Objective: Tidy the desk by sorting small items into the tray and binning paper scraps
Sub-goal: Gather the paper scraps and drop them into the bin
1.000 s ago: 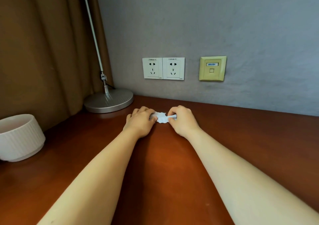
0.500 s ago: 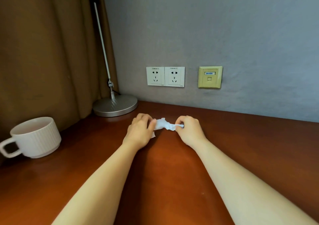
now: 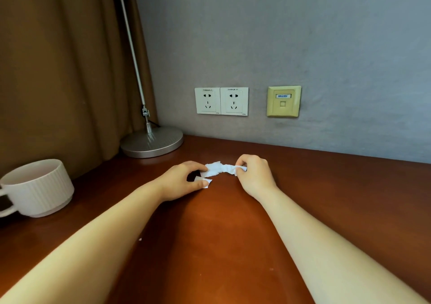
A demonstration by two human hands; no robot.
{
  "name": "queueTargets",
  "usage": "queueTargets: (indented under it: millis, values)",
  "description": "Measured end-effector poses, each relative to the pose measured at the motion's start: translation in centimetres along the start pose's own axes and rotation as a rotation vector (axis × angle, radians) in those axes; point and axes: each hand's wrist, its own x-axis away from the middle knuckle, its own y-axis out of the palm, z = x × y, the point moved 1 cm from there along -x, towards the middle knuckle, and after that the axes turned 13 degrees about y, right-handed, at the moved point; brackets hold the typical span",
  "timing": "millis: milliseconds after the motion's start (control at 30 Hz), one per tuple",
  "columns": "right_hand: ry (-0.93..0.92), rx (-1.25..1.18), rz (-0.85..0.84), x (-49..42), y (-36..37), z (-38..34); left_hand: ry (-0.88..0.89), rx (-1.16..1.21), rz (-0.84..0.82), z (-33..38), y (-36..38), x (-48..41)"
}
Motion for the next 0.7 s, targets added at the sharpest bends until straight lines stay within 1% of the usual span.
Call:
queueTargets:
  millis: [100, 200, 300, 400, 567, 700]
  values:
    - [0.012, -0.007, 0.013, 0.2, -0.1, 0.2, 0.007, -0.100, 0.086, 0.4, 0.5, -0.1]
    - [0.027, -0.012, 0.014, 0.3, -0.1, 0.2, -0.018, -0.195, 0.226, 1.2, 1.3, -0.8]
    - [0.031, -0.014, 0.018, 0.3, -0.1, 0.1, -0.045, -0.283, 0.297, 1.7, 1.8, -1.7]
    - [0.029, -0.001, 0.017, 0.3, -0.1, 0.0, -0.055, -0.225, 0.345, 1.4, 2.0, -1.9]
    - [0.035, -0.008, 0.016, 0.5, -0.3, 0.0, -0.031, -0.136, 0.368, 1.4, 2.1, -1.6]
    - [0.041, -0.038, 0.001, 1.4, -0.8, 0.0, -0.030, -0.134, 0.428, 2.2, 2.0, -0.5]
